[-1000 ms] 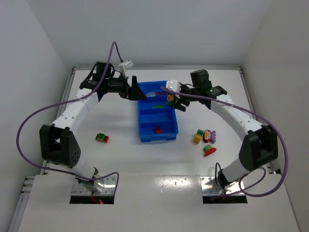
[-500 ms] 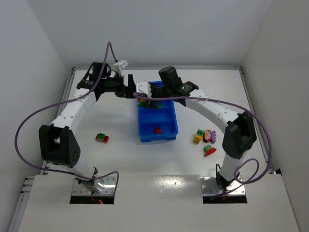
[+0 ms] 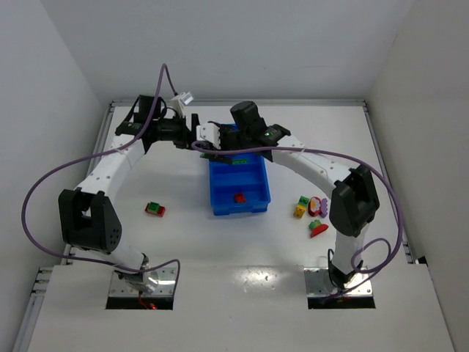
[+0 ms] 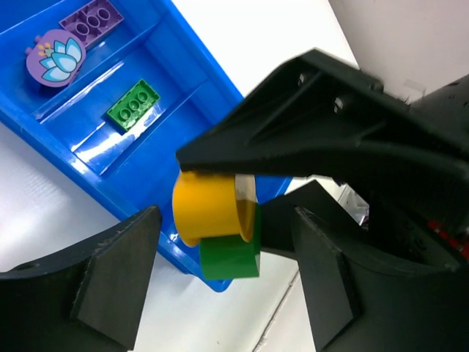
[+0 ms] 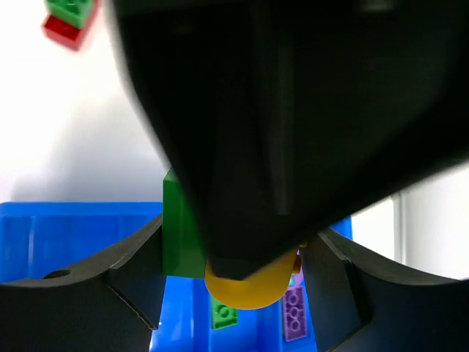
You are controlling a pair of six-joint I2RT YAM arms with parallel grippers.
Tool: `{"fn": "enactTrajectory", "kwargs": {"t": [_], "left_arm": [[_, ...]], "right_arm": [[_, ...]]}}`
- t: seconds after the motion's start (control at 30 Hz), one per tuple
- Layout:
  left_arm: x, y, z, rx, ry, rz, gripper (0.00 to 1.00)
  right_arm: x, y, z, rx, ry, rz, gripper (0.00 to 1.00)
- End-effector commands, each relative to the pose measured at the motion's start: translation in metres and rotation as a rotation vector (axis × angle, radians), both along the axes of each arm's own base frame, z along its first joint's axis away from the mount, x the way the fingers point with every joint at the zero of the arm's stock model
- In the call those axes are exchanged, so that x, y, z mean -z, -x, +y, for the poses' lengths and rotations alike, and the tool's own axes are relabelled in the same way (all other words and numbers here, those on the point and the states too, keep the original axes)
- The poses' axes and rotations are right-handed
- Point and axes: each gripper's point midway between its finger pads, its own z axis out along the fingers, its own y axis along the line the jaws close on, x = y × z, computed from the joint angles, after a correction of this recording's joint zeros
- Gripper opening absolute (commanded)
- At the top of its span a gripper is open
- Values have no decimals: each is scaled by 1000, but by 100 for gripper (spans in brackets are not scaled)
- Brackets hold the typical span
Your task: Sort the legos into containers by color
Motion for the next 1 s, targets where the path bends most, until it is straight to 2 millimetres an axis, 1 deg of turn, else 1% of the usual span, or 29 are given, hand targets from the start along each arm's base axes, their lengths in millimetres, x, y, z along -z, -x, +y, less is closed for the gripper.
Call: {"fn": "enactTrajectory", "kwargs": {"t": [0.0,0.03,0.07,0.13,0.17,0.2,0.27,0.3,0.33,0.37,0.43,0.47,0.5,0.53,0.57,0.6,0.63,0.67,0.7,0.77,0.83,0.97], "left_arm": [[-4,7,2,15,14,-2,77],[-4,7,2,15,14,-2,75],[-4,7,2,15,14,-2,75],[0,4,3,11,3,-2,74],[0,4,3,11,3,-2,72],[-2,2,4,3,-3,-12,71],[2,-1,5,-8,-13,-4,71],[-1,-2,5,-8,-12,-13,71],[-1,-2,5,-8,-12,-13,71],[2,-3,4,-8,-13,-4,71],[-2,-6,4,-13,-6,-15,71],[-2,-6,4,-13,-6,-15,71],[-2,-6,4,-13,-6,-15,71],[-3,-11,4,-24,-6,-15,71],[-3,-11,4,-24,-6,-15,71],[-3,-11,4,-24,-6,-15,71],[-3,-11,4,-24,-6,-15,70],[-3,-11,4,-24,-6,-15,66],[-3,-11,4,-24,-6,-15,65],[1,-12,4,-24,-8,-5,62],[4,-11,4,-24,-9,4,62],[8,-12,4,-24,-10,13,57]], "right_arm": [[-25,-17,11,45,-66,-76,33],[-23,-17,11,49,-70,-71,33],[-29,-16,10,49,-78,-80,33],[-27,-14,13,49,-76,-84,33],[-31,-14,12,49,-82,-91,33],[-27,-12,11,49,-75,-83,33],[-28,-10,9,49,-76,-84,33],[-28,-6,13,39,-76,-84,33],[-32,-5,12,39,-83,-92,33],[-27,-2,14,37,-74,-88,33],[-27,0,12,37,-73,-87,33],[-23,3,15,36,-69,-89,33],[-24,4,12,44,-66,-93,33],[-26,5,15,43,-69,-103,33],[-21,7,14,42,-62,-95,33],[-26,6,13,50,-65,-105,33],[-23,4,12,60,-62,-110,33],[-23,8,15,51,-63,-110,33],[-25,6,15,59,-66,-119,33],[-25,4,14,69,-61,-123,33],[-25,3,13,77,-58,-127,33],[-27,0,13,88,-61,-138,33]]}}
